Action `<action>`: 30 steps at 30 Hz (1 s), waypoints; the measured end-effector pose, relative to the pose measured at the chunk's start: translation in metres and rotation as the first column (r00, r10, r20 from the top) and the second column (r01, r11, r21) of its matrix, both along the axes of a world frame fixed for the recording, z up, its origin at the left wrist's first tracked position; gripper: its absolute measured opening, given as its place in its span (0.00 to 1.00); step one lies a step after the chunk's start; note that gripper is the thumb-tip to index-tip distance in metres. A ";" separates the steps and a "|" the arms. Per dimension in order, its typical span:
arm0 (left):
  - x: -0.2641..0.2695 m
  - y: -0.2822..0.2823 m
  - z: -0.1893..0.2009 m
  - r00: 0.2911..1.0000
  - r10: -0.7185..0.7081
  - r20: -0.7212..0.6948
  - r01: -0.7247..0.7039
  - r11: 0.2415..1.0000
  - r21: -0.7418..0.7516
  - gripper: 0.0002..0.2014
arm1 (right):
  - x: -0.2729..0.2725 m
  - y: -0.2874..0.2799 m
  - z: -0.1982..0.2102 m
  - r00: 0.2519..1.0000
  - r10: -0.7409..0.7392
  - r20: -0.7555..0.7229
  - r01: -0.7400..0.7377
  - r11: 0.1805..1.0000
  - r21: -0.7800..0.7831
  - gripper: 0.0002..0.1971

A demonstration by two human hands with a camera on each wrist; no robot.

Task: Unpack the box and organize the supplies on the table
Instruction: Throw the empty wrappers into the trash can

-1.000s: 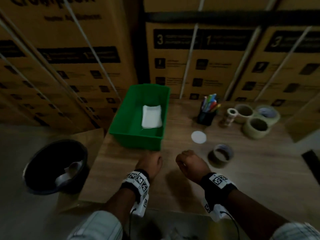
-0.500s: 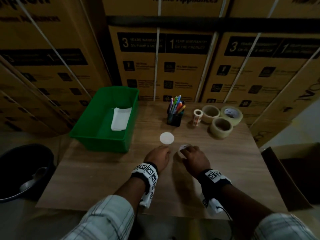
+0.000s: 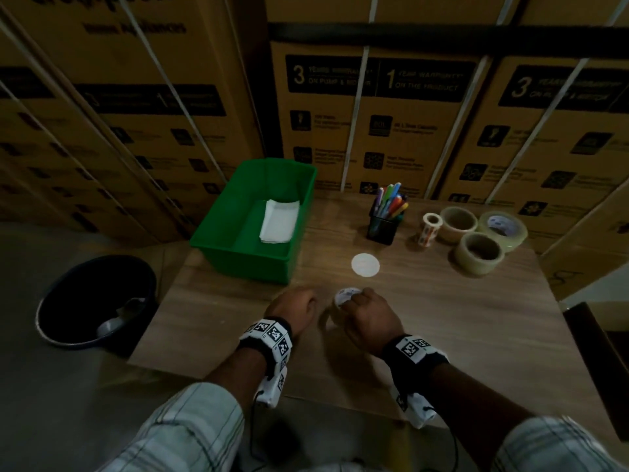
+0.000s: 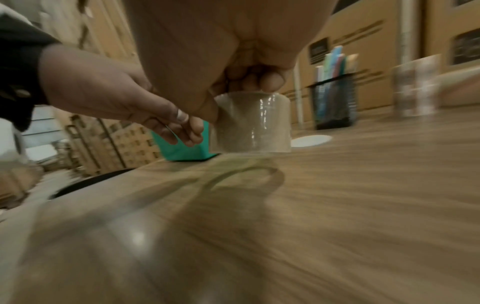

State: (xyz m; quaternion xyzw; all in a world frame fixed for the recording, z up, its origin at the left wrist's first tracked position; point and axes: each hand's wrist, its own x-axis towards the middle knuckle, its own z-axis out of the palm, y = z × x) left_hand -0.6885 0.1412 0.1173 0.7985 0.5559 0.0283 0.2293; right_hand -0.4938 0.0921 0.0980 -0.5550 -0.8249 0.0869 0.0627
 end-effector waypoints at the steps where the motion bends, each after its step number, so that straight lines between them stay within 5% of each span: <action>1: -0.014 -0.001 0.001 1.000 0.030 -0.007 -0.030 0.999 -0.018 0.11 | -0.012 0.003 0.003 1.000 0.020 -0.006 -0.020 1.000 0.011 0.20; 5: -0.079 0.000 0.005 0.991 0.135 0.009 -0.134 0.990 -0.047 0.12 | -0.074 0.014 0.007 0.989 0.151 -0.007 -0.151 0.988 0.031 0.14; 19: -0.363 0.025 0.002 0.882 0.471 -0.011 -0.470 0.877 -0.102 0.14 | -0.366 0.107 0.000 0.884 0.465 -0.043 -0.462 0.884 0.072 0.23; 25: -0.466 0.024 -0.009 0.799 0.601 -0.013 -0.595 0.789 -0.152 0.13 | -0.485 0.144 -0.009 0.908 0.418 0.040 -0.415 0.908 -0.064 0.18; 30: -0.500 0.027 -0.018 0.783 0.622 -0.002 -0.612 0.771 -0.178 0.12 | -0.536 0.158 -0.017 0.943 0.326 0.060 -0.316 0.940 -0.131 0.16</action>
